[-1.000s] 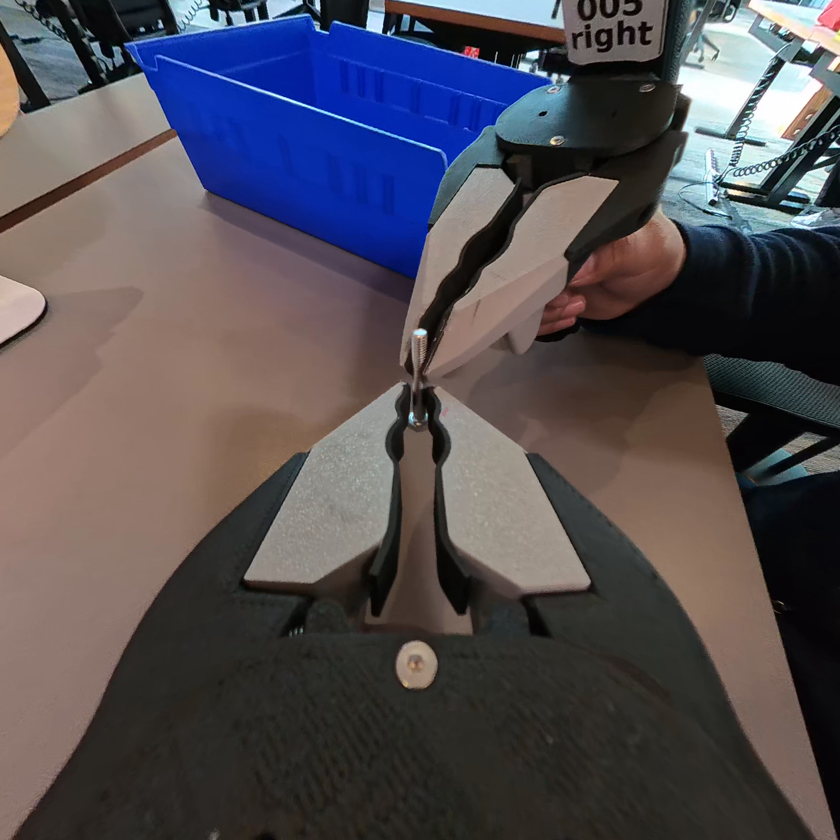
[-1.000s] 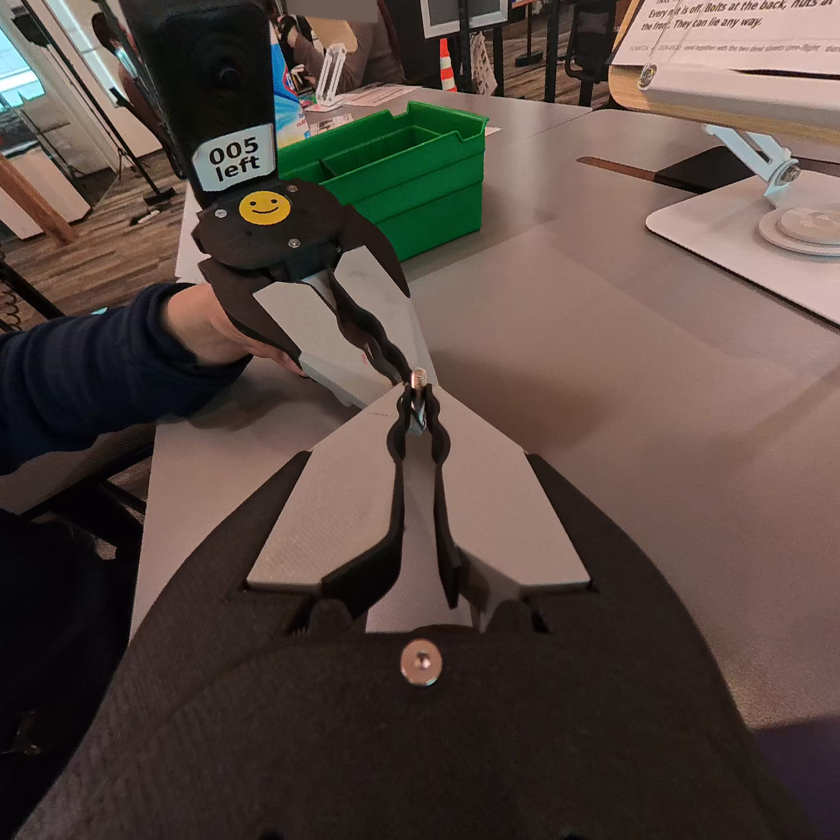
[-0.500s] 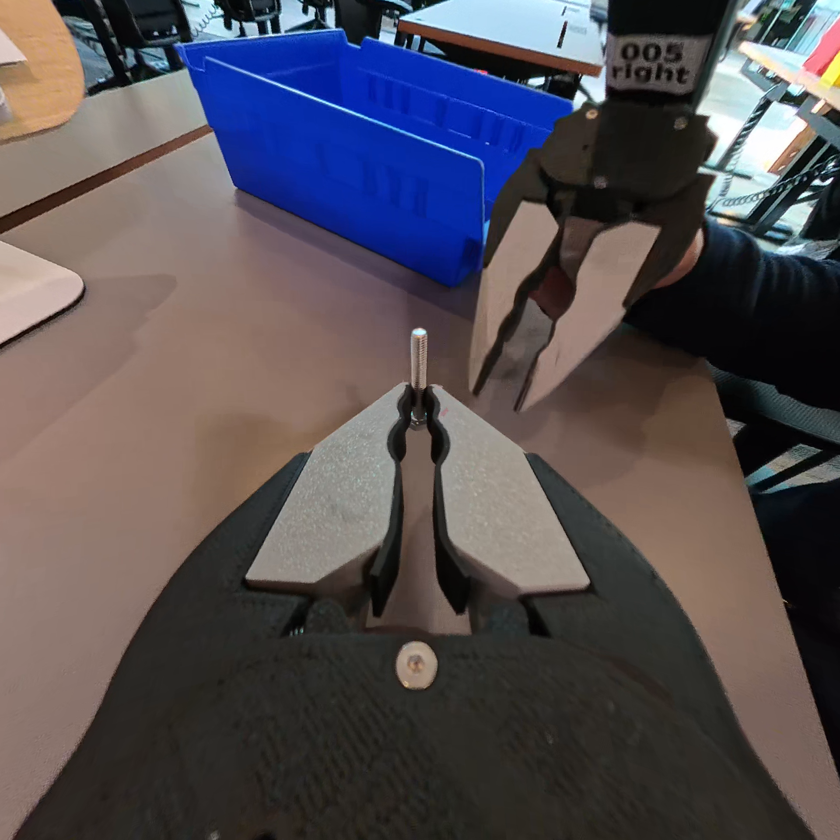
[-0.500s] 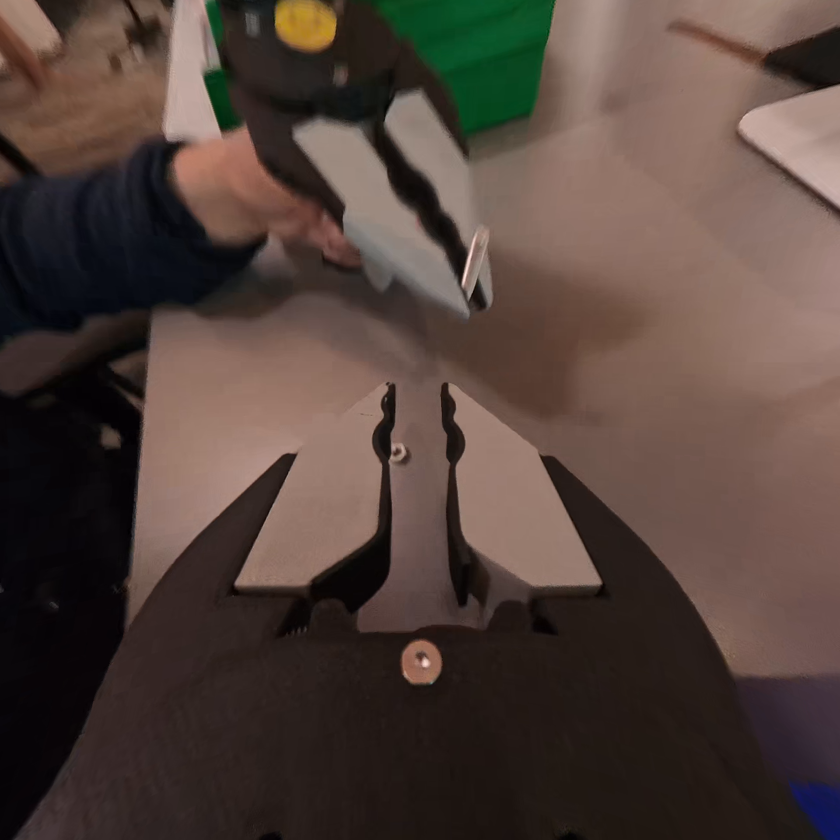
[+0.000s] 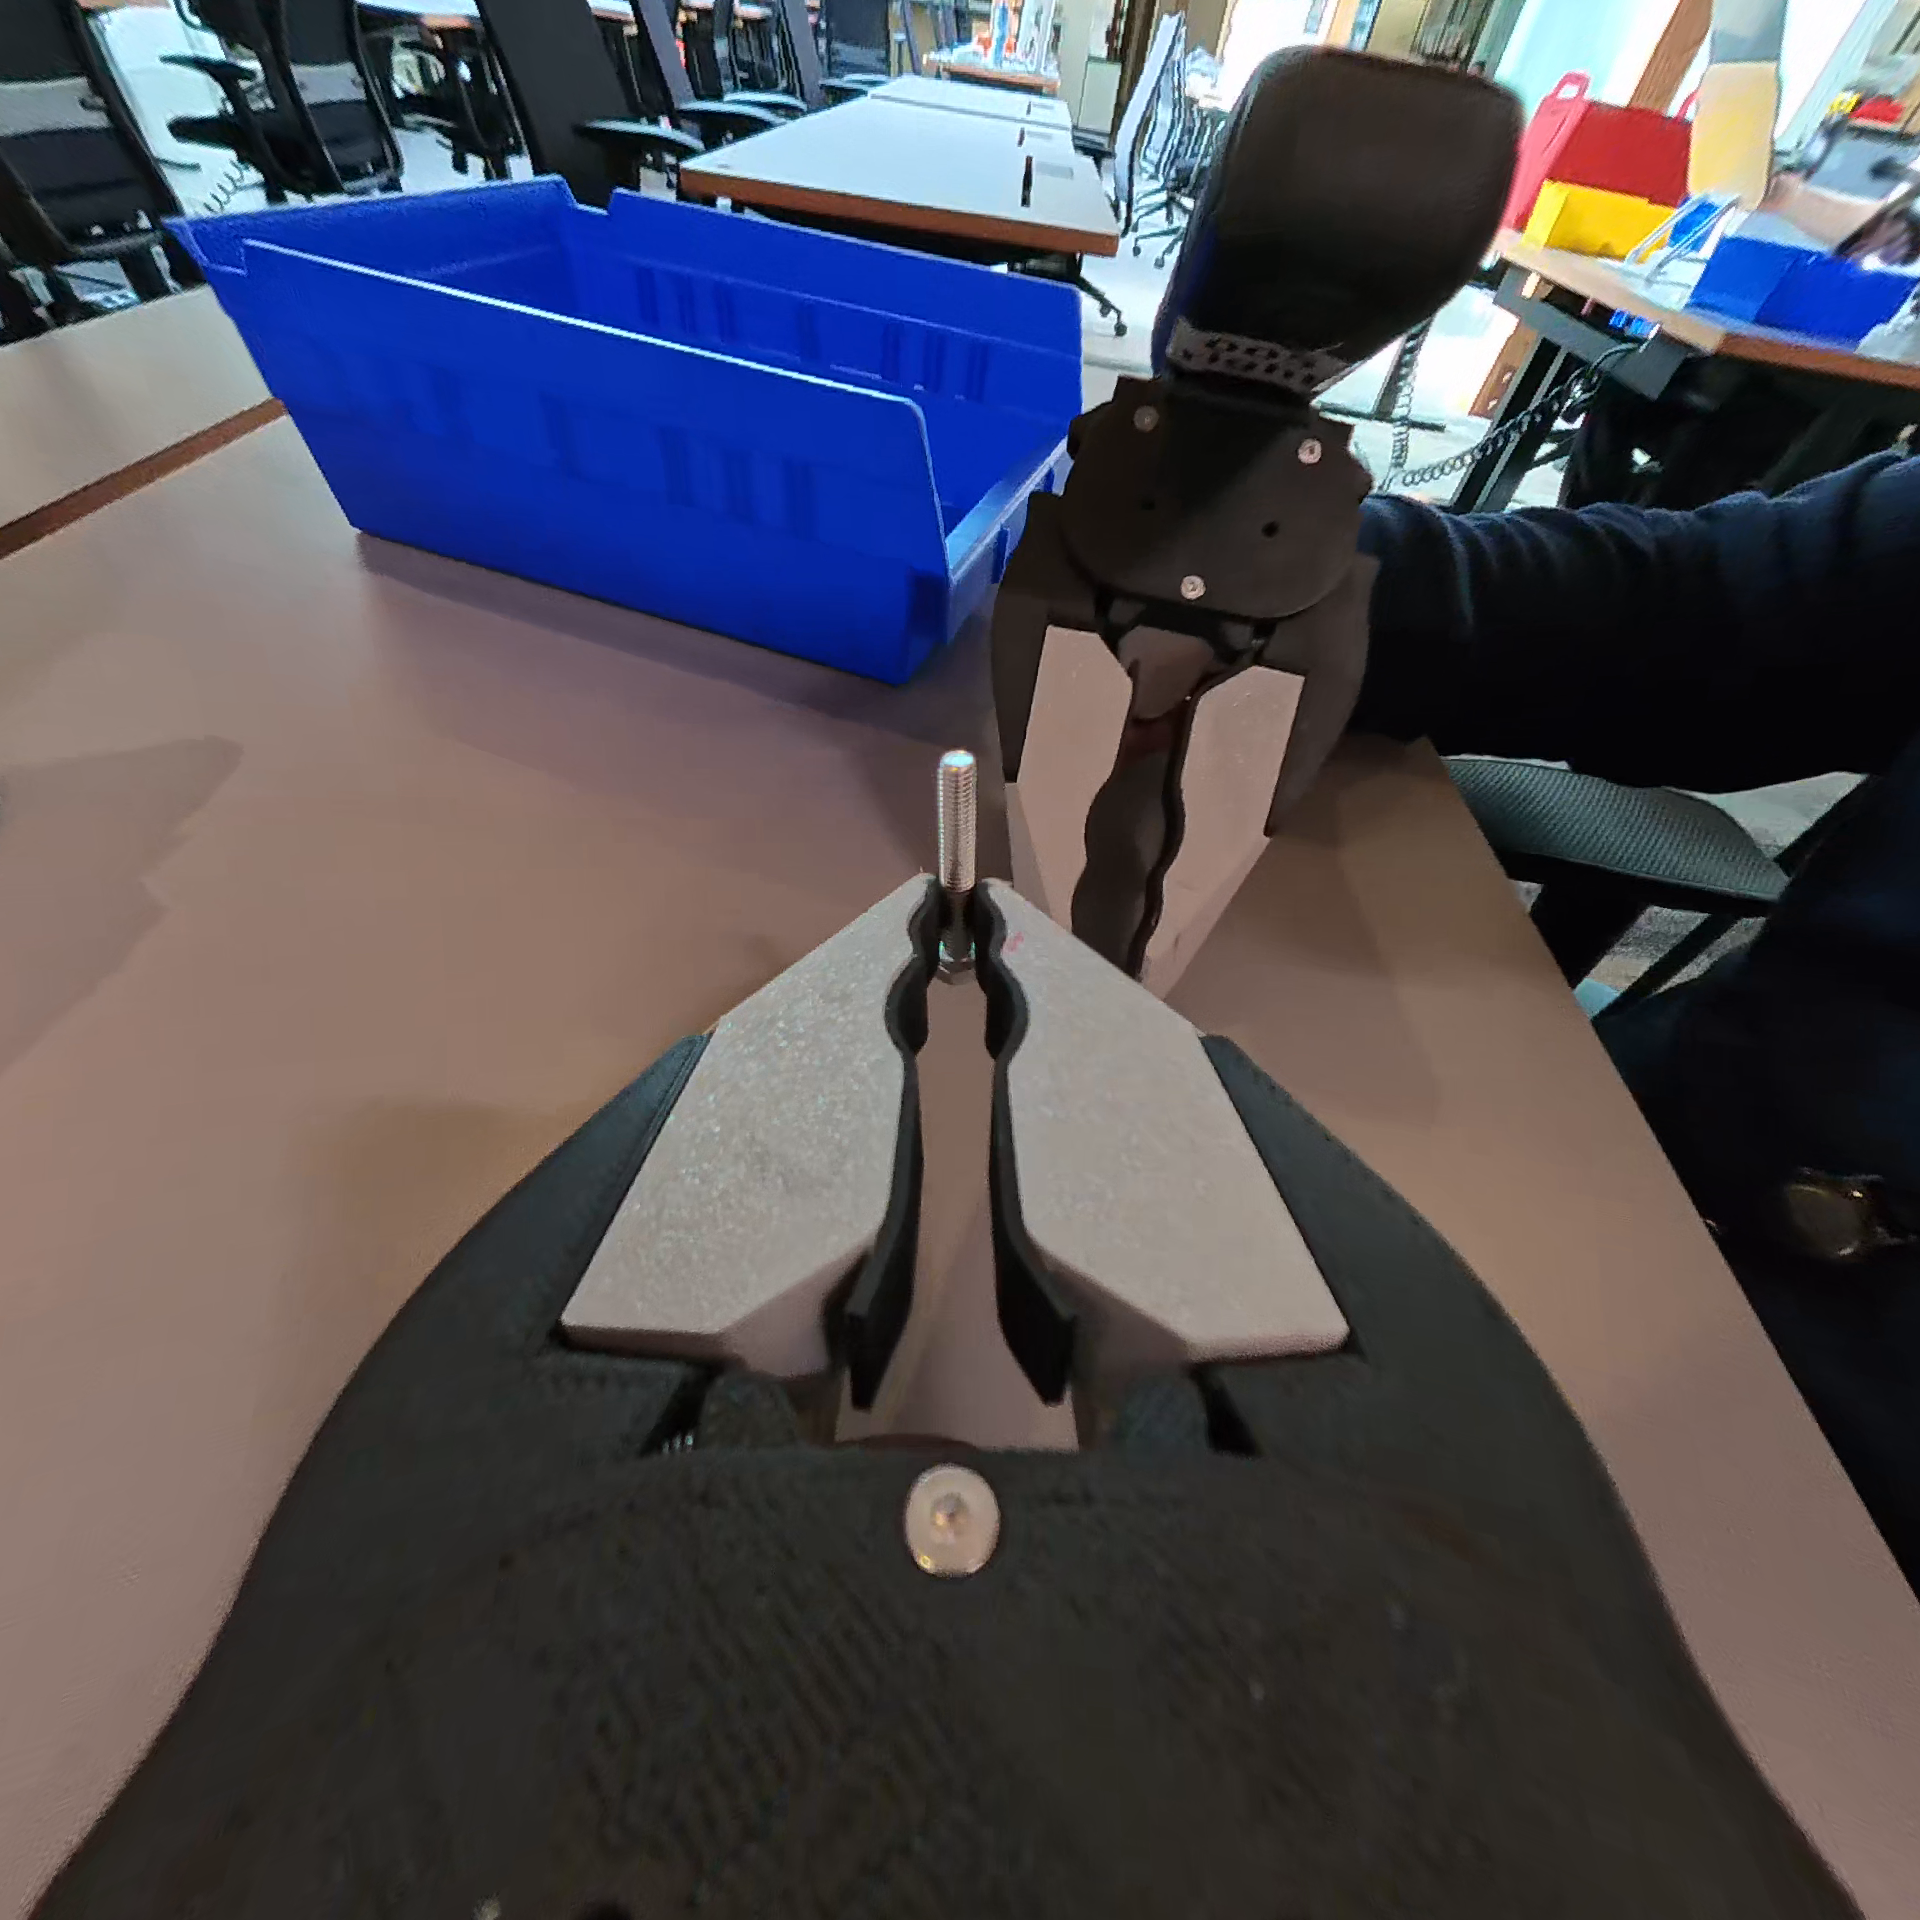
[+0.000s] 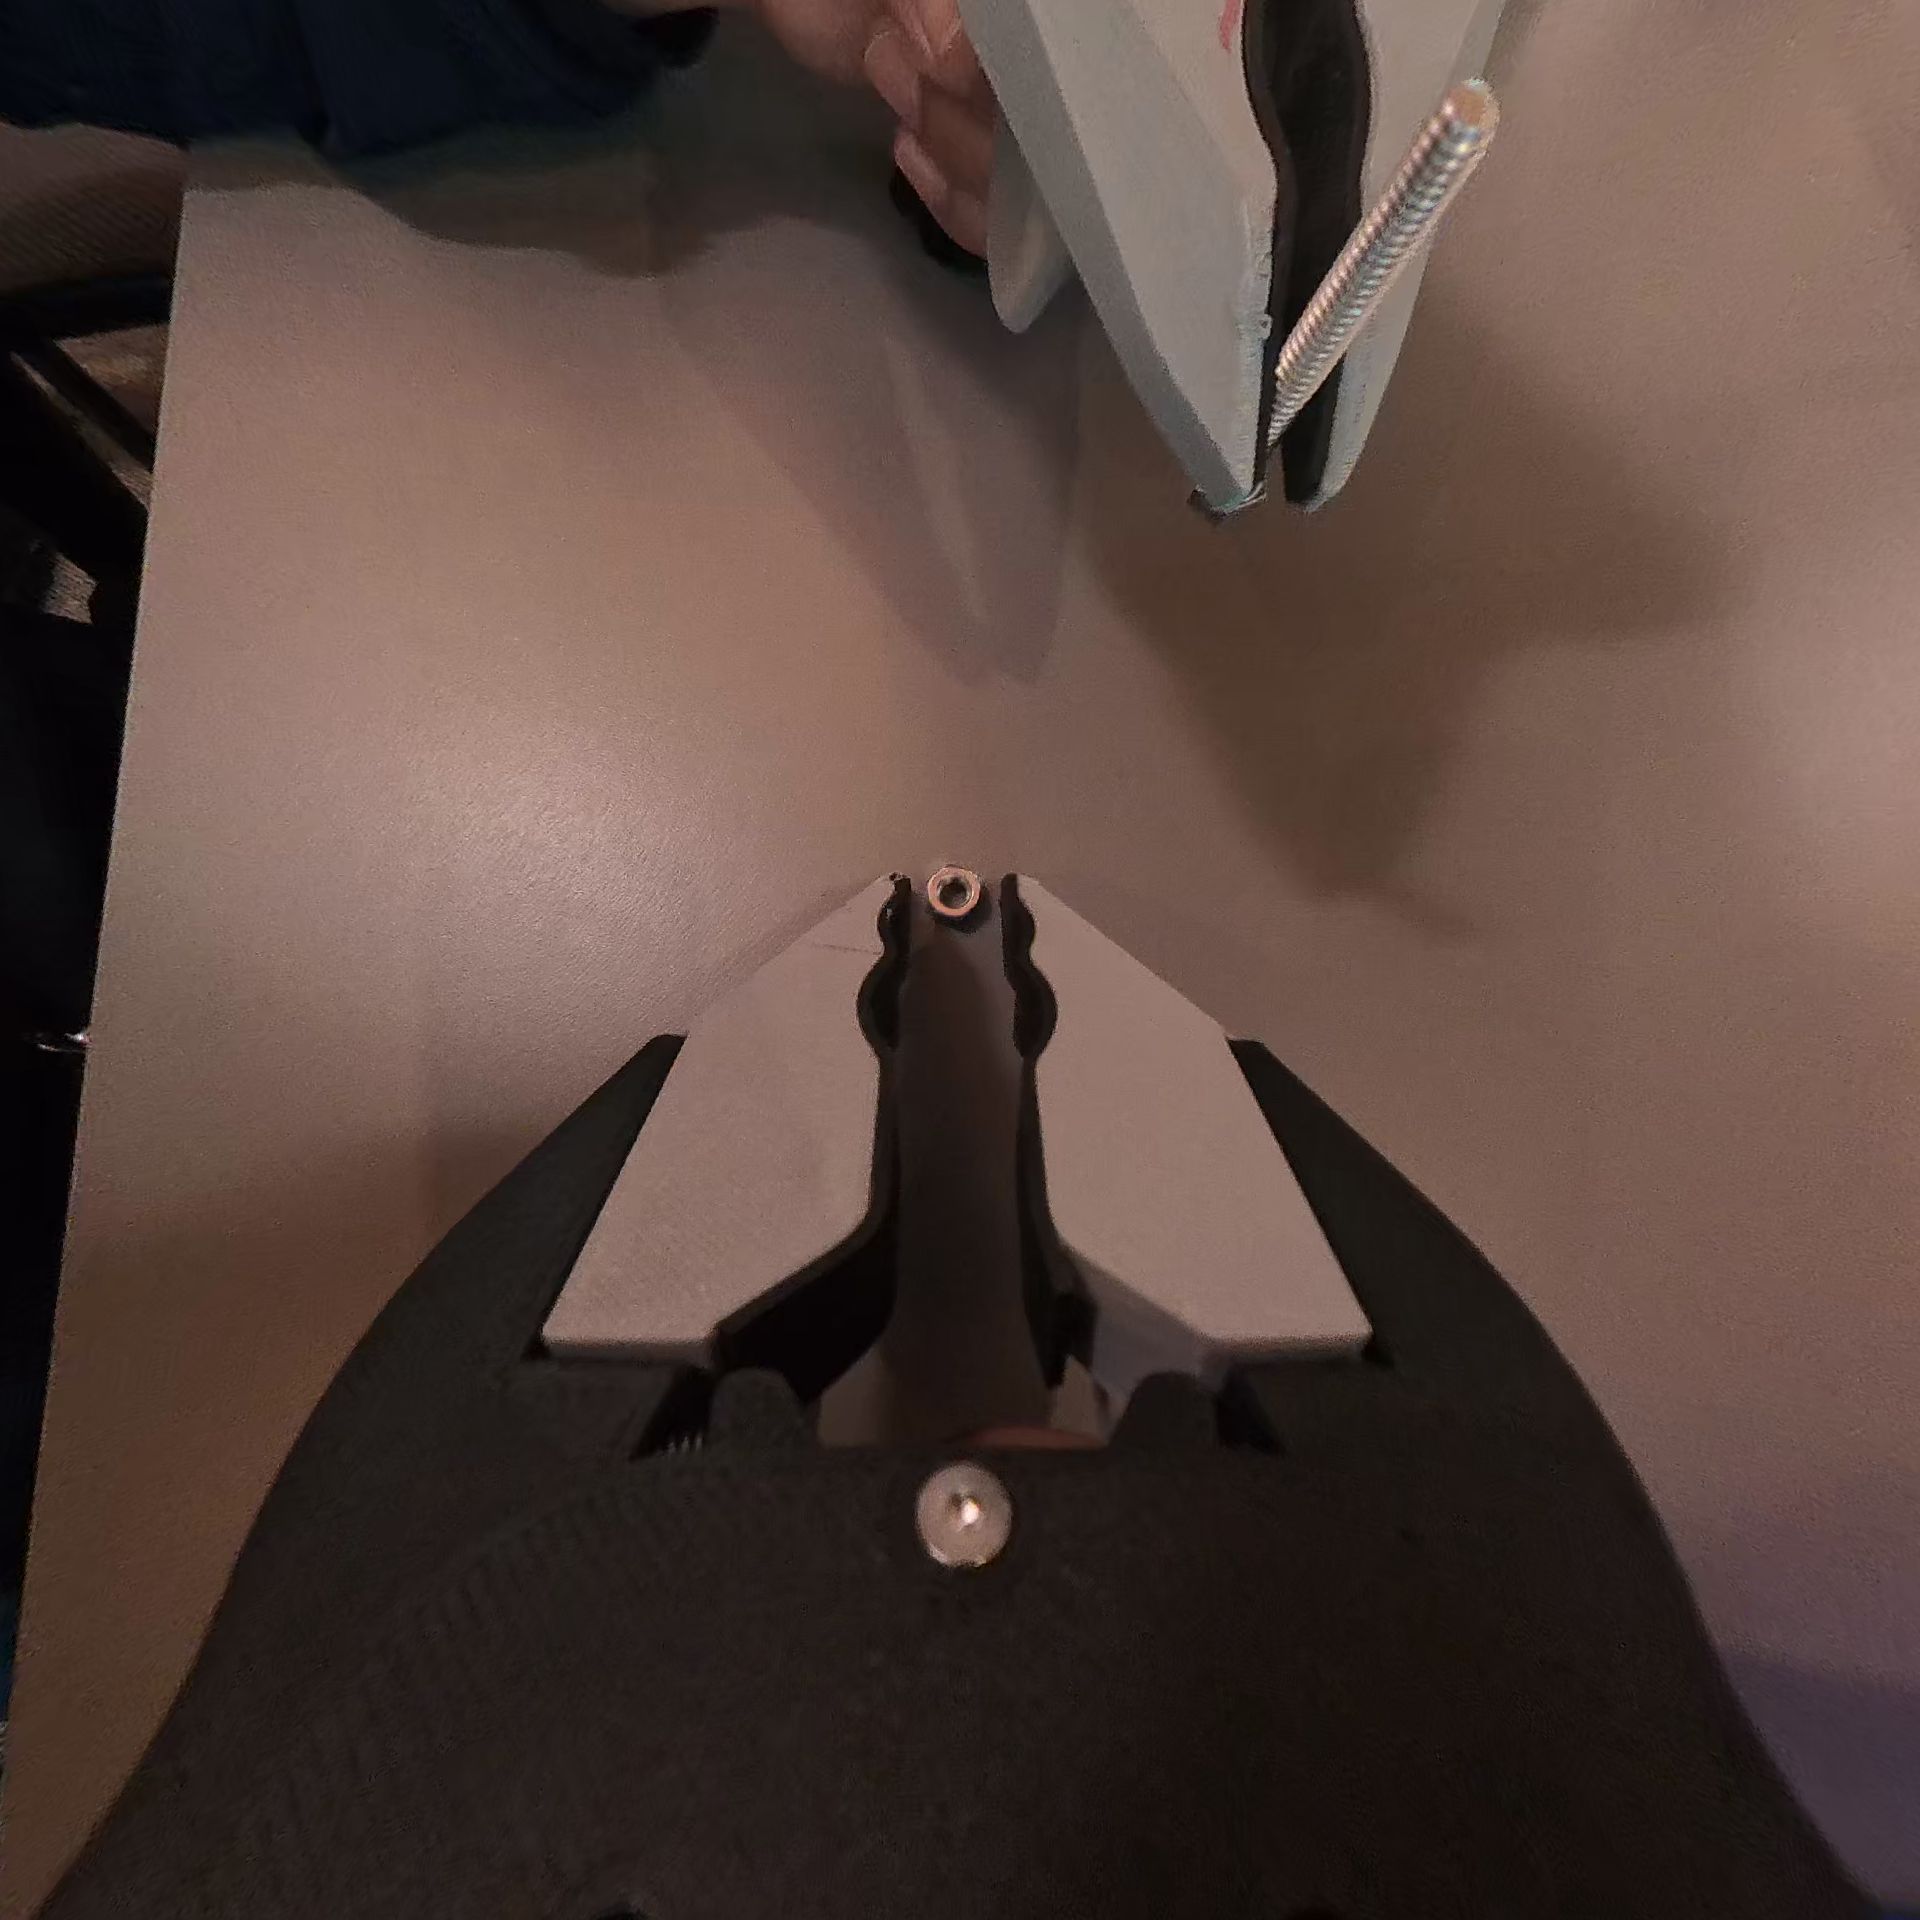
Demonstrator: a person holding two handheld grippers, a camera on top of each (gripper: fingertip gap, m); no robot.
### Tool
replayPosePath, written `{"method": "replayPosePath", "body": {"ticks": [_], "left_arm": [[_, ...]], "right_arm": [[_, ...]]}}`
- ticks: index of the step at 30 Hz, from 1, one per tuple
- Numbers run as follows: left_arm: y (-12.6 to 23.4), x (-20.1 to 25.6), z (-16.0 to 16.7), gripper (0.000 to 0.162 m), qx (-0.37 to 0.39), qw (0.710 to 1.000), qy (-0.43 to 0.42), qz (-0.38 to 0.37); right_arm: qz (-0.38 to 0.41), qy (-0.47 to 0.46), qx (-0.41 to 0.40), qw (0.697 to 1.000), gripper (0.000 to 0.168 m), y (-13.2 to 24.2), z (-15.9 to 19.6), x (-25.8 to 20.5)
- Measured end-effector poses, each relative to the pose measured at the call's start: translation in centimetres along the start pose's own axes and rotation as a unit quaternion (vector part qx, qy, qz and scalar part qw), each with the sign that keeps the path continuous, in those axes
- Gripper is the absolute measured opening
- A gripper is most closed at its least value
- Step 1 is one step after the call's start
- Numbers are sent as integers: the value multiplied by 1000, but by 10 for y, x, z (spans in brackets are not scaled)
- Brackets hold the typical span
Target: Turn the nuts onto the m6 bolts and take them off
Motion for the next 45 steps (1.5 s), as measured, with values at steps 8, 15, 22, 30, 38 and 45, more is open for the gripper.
{"method": "replayPosePath", "body": {"ticks": [8,15,22,30,38,45], "left_arm": [[2,1,-3,3,25,999,13,15],[-4,1,-4,4,25,1000,3,-13],[-10,-2,-5,4,11,998,-6,-56],[-14,1,-9,4,9,997,-19,-69],[-12,3,-12,4,16,997,-19,-68],[-12,4,-13,4,15,997,-25,-70]], "right_arm": [[8,12,13,1000,7,0,-4,-1],[44,-40,71,996,7,43,-41,21],[76,-38,60,995,7,64,-76,46],[55,-23,46,997,7,59,-87,47],[53,-26,52,997,7,57,-90,46],[54,-33,59,996,7,57,-88,46]]}}
Point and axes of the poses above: each gripper's, where its closed fingertips meet, y back along the fingers, z out of its underside, x = y × z across the jaws, the point moved 7 cm from there along y, back along the fingers, and after that the axes turned 8 degrees about z, right-handed, at the moved point
